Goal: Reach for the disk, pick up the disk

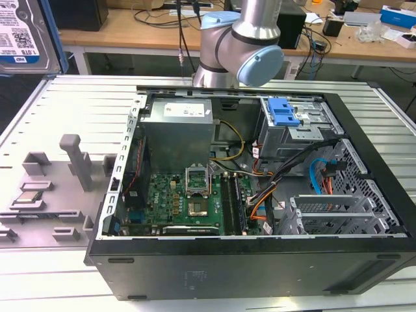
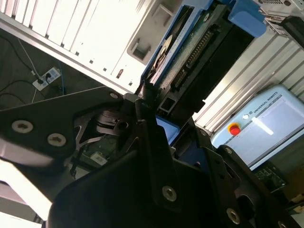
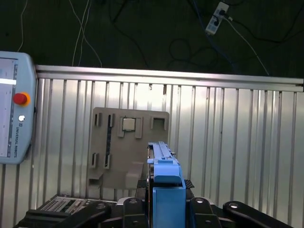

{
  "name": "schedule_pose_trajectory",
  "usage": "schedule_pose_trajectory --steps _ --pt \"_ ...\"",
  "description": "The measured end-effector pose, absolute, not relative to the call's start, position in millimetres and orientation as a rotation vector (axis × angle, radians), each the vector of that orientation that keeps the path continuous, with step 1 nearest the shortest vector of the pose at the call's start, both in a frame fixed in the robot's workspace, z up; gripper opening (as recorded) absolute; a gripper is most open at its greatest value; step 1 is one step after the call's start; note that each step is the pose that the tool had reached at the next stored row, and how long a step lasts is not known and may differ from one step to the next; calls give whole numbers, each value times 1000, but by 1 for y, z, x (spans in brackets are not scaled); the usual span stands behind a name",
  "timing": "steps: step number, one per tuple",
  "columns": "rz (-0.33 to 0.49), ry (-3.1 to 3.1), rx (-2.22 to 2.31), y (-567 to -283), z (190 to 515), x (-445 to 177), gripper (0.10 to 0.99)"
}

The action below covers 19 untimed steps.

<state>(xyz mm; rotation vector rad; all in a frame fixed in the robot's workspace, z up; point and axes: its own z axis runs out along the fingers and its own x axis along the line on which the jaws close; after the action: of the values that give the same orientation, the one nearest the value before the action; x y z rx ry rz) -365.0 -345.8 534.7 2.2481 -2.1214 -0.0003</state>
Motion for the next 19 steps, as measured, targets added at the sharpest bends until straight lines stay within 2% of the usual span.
schedule_pose_trajectory --steps 19 --pt "9 -2117 2243 -346 518 -328 365"
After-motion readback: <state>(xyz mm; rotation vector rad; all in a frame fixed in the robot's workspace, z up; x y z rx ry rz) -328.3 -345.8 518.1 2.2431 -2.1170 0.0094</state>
